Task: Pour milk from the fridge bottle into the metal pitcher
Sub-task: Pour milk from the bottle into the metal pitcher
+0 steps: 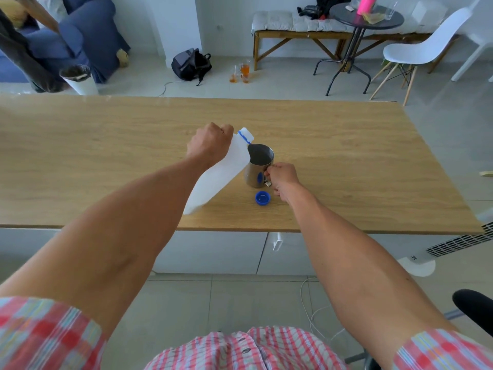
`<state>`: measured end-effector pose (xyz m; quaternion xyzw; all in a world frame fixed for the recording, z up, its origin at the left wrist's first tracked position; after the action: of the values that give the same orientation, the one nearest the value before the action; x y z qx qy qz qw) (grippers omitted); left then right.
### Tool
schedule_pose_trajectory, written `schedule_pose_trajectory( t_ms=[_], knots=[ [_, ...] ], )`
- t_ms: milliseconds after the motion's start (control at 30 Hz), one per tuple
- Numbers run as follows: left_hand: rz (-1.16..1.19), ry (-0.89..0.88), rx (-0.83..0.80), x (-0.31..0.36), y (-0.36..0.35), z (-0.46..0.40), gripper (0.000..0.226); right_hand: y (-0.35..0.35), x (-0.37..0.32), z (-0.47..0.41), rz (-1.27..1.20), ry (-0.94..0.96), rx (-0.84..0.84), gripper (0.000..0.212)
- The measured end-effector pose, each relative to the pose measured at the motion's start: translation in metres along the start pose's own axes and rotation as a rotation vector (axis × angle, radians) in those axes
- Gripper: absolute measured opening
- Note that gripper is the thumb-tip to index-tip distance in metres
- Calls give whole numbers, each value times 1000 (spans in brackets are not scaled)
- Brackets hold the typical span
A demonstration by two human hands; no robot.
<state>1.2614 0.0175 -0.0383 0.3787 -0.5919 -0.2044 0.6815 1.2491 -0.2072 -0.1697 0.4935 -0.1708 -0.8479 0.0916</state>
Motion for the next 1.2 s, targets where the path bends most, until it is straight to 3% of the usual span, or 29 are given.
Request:
schedule_pose_trajectory(
  t_ms=[1200],
  knots=[
    [-380, -70, -140, 15, -43, -16, 27, 2, -5, -3, 5, 45, 5, 23]
  ],
)
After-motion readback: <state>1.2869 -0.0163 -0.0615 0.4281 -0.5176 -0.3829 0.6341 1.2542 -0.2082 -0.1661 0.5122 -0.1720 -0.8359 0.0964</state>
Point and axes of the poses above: each hand's wrist, its own z-axis away from the middle knuckle, its own y-axis out of the back of the hand, x = y × z, the point moved 9 cm from there along -z, towards the middle knuckle, and after that the axes turned 5 degrees about z, right-handed, at the moved point
